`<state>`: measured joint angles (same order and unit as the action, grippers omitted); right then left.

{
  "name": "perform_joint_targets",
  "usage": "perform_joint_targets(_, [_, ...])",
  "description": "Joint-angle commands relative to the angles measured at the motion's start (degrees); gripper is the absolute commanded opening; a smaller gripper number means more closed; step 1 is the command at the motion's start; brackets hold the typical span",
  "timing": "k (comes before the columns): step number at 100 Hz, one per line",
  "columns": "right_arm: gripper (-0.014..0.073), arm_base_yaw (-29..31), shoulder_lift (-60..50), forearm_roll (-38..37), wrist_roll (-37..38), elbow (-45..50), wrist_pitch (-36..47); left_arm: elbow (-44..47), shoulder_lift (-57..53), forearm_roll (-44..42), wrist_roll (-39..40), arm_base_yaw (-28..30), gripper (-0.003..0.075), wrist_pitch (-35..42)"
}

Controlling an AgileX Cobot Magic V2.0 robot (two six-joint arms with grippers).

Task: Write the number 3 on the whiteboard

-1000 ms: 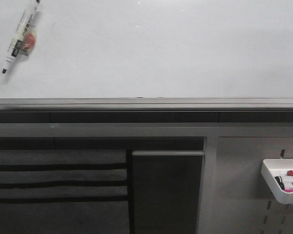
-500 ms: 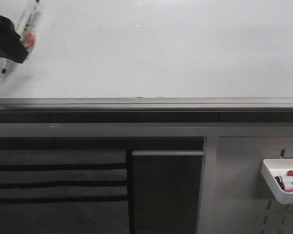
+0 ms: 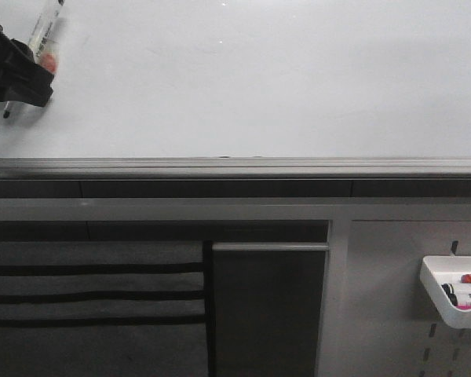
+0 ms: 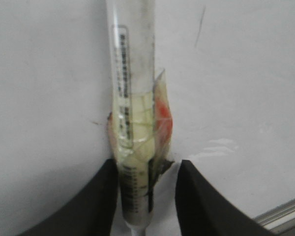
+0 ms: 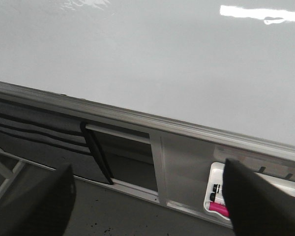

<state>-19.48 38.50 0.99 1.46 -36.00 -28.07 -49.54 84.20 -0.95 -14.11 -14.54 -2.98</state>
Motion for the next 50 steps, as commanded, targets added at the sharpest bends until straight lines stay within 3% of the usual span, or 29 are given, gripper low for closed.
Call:
perform_joint_targets(1, [0.0549,0.0,0.2,-0.3,-0.4,-2.1,4.6,-1.9,-1.6,0.1,0.1,-0.5,0.0177,4.1])
perform_joint_targets(34, [0.0549,0.0,0.3,2.0,-0.4,-3.1,3.4,-1.9,-2.0,0.1,0.1,-0.5,0.0021,3.0])
perform_joint_targets(50, [0.0549,0.0,0.4,4.6,-0.4,-8.5,-6.5,-3.5,-5.3,-0.3,0.0,-0.5,-0.0018,-7.7])
